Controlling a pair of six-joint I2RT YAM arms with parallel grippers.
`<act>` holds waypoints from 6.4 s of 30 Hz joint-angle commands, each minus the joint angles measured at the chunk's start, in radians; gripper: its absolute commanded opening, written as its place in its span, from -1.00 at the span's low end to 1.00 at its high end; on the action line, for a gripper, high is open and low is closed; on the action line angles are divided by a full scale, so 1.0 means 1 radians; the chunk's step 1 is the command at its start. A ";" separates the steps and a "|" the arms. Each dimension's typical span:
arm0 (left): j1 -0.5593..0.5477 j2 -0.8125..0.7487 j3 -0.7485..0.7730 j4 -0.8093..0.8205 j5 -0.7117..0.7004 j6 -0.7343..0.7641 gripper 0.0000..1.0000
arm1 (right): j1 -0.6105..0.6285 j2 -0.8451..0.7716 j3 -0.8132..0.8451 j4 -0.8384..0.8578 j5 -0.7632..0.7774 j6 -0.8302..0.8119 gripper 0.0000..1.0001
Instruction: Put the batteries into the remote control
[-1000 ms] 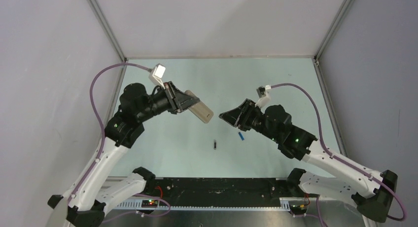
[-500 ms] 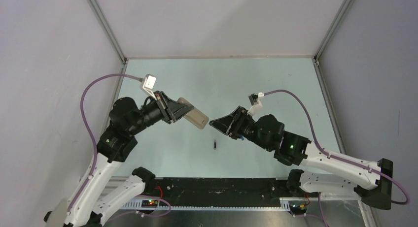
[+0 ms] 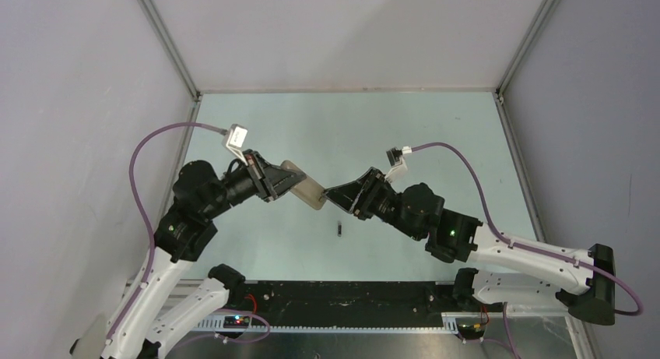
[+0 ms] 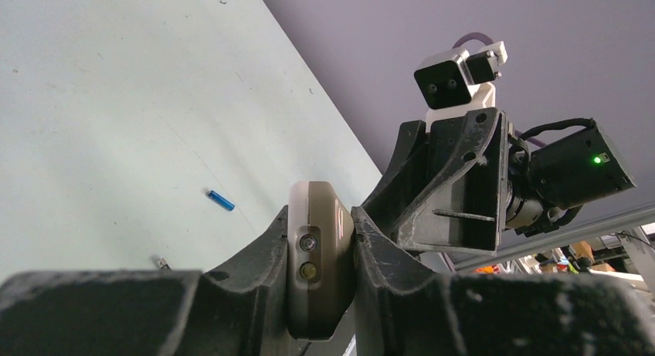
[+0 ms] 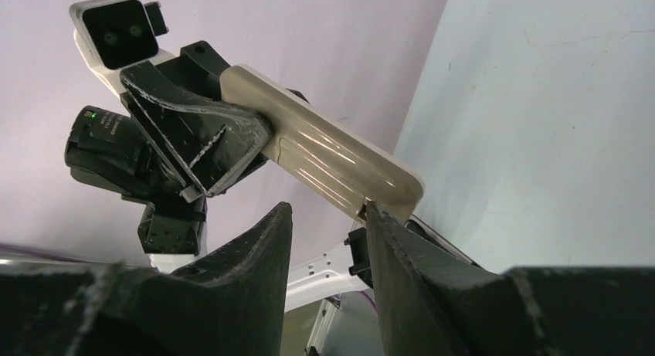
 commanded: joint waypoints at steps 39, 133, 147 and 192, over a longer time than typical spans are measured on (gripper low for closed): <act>0.007 -0.094 -0.131 0.209 -0.035 0.012 -1.00 | 0.014 0.049 0.046 0.023 0.011 0.062 -0.26; -0.014 -0.104 -0.237 0.371 -0.012 -0.031 -1.00 | 0.027 0.125 0.039 -0.137 0.170 0.189 -0.34; -0.059 -0.141 -0.262 0.400 -0.018 -0.028 -1.00 | 0.032 0.202 0.108 -0.232 0.216 0.255 -0.33; -0.119 -0.098 -0.211 0.403 -0.016 -0.048 -1.00 | 0.036 0.228 0.048 -0.015 0.128 0.180 0.48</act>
